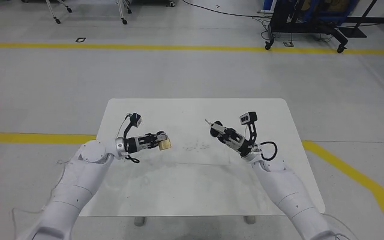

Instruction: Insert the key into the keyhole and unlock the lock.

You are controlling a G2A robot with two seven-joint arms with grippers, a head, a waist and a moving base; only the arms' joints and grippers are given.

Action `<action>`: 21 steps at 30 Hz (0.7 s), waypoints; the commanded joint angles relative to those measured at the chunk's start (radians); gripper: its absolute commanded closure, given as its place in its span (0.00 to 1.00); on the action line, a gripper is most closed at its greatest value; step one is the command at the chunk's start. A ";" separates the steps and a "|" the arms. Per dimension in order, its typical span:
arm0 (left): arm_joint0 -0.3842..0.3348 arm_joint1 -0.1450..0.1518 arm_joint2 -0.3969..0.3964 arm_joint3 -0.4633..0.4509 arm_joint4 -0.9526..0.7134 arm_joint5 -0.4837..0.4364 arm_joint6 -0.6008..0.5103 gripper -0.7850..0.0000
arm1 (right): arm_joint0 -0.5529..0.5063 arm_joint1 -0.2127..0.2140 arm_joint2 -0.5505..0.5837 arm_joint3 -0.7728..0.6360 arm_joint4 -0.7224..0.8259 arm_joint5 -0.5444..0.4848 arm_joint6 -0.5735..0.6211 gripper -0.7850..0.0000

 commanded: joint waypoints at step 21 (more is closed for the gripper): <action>-0.288 -0.145 0.194 0.331 -0.177 0.211 -0.154 1.00 | 0.010 -0.024 -0.032 0.026 -0.177 -0.011 -0.251 1.00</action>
